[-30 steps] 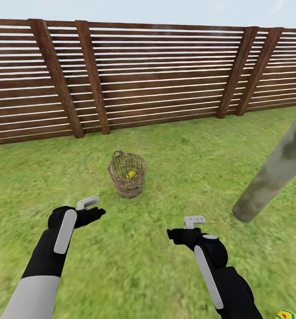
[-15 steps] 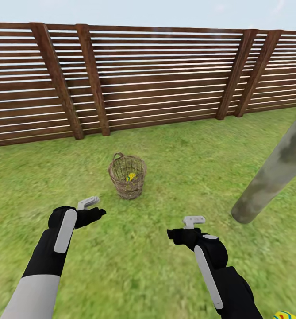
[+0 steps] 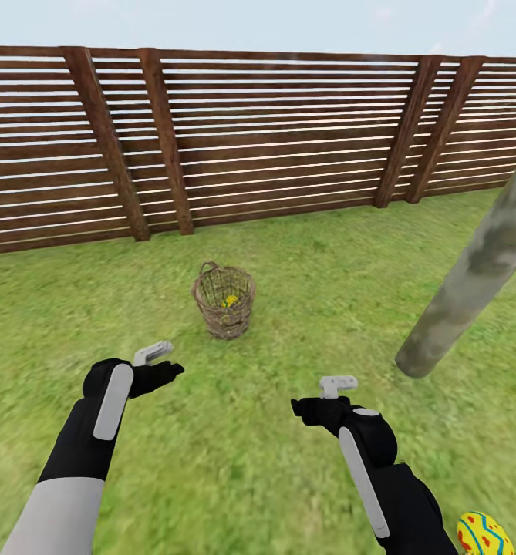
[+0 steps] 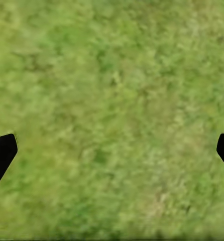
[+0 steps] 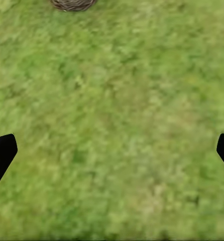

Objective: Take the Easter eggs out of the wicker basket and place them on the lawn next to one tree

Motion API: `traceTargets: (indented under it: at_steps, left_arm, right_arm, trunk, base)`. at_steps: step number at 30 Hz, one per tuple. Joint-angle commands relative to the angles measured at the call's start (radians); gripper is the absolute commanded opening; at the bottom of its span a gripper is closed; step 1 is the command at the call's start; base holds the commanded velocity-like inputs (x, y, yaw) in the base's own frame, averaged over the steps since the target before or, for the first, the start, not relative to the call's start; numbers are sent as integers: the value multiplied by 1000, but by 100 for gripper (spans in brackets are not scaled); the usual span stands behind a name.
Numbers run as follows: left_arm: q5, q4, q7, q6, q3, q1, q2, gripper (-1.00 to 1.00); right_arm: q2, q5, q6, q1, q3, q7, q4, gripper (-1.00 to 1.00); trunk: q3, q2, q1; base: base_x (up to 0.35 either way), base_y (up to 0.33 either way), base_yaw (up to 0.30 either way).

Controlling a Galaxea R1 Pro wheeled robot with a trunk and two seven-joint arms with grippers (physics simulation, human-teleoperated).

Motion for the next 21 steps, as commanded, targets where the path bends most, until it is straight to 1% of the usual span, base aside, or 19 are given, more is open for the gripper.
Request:
traceTargets:
  at_steps: [1, 2, 5, 8, 15, 18, 20, 21]
  left_arm:
    - [11, -1, 9, 3, 7, -1, -1, 100]
    - [10, 0, 9, 3, 18, -1, -1, 100]
    - [10, 11, 9, 3, 30, -2, -1, 100]
    - [10, 30, 8, 3, 36, -2, 0, 100]
    - [11, 53, 7, 3, 42, -2, 14, 100]
    - [35, 55, 7, 3, 43, -2, 19, 100]
    - [59, 56, 7, 3, 43, -2, 22, 100]
    - [71, 57, 7, 3, 43, -1, 25, 100]
  right_arm:
    - [0, -11, 3, -1, 1, -10, -1, 100]
    - [0, -11, 3, -1, 1, -10, -1, 100]
    - [0, -10, 3, -1, 1, -10, -1, 100]
    - [0, -10, 3, -1, 1, -10, -1, 100]
    - [0, -10, 3, -1, 1, -10, -1, 100]
    - [0, -11, 3, -1, 1, -10, -1, 100]
    - [0, -10, 3, -1, 1, -10, -1, 100]
    - [0, -10, 3, -1, 1, -10, -1, 100]
  trunk:
    - [2, 7, -4]
    - [6, 14, -8]
    - [15, 35, -20]
    - [24, 56, -31]
    - [46, 105, -58]
    - [56, 126, -70]
    - [62, 140, -77]
    - [62, 140, -77]
  base:
    - [-223, 0, 0]
    - [-174, 0, 0]
    - [-117, 0, 0]
    - [-60, 0, 0]
    - [-17, 0, 0]
    - [3, 0, 0]
    - [84, 0, 0]
    - [154, 0, 0]
